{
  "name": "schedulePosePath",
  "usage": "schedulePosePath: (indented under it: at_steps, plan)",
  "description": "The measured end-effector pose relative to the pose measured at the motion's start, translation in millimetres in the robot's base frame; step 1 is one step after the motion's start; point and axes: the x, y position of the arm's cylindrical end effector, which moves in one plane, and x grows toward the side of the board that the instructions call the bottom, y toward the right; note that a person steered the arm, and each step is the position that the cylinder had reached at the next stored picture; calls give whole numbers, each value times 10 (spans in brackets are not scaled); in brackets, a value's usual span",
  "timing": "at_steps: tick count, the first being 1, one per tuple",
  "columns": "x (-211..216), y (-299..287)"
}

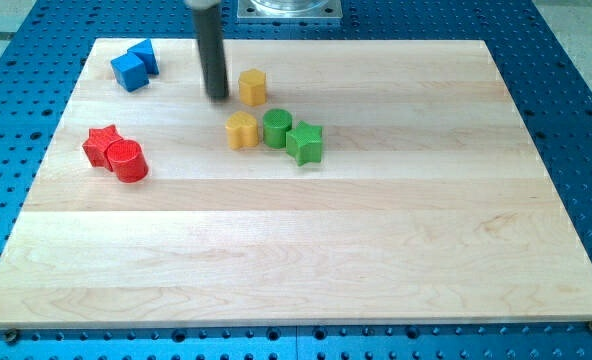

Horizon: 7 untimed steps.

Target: Slide the hexagon left to the heart

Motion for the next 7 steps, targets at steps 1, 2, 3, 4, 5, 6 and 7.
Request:
schedulePosePath:
  at_steps: [1, 2, 3, 4, 5, 6, 7]
  plan:
    - [-49, -12]
    - [-811, 135]
    - [-895, 725]
    - [179, 297]
    - [45, 406]
    - [-247, -92]
    - [240, -529]
